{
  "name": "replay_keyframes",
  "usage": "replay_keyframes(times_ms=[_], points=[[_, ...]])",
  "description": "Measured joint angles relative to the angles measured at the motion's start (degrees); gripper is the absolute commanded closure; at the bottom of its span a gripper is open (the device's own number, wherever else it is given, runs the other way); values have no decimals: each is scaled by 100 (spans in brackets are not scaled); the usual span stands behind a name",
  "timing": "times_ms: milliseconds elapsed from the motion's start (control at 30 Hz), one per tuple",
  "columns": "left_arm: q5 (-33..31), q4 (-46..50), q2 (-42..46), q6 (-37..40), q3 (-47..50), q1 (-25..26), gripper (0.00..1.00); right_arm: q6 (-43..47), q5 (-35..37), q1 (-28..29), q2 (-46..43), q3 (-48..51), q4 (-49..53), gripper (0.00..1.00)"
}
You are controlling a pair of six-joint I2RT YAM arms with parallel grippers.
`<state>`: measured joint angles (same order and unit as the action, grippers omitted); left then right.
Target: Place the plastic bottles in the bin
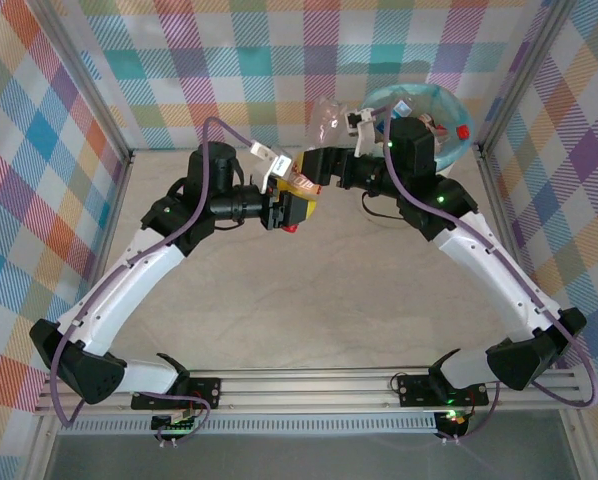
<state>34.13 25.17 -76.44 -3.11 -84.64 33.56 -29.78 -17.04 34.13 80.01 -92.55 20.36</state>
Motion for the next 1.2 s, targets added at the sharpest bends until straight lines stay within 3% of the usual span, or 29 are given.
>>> replay_keyframes(times_ms=[100, 233, 333, 500, 733, 933, 1200], points=[[31, 17, 9, 4, 2, 0, 51, -127, -103, 0, -2, 4, -103, 33], [-68, 39, 52, 85, 0, 2, 26, -201, -44, 4, -2, 4, -107, 36], [-420, 76, 229, 120, 9, 0, 19, -186, 411, -17, -22, -37, 76, 36], [-1021, 55, 870, 129, 90, 0, 16, 109, 1314, -411, -2, -422, 444, 40], [-1464, 15, 1561, 131, 297, 0, 15, 699, 2953, -1322, 35, -776, 101, 41], [-1696, 24, 1657, 129, 496, 0, 14, 1329, 4511, -1353, 592, -955, -522, 42], [-1886, 20, 1744, 127, 815, 0, 14, 1716, 5779, -1351, 1589, -1390, -828, 40]])
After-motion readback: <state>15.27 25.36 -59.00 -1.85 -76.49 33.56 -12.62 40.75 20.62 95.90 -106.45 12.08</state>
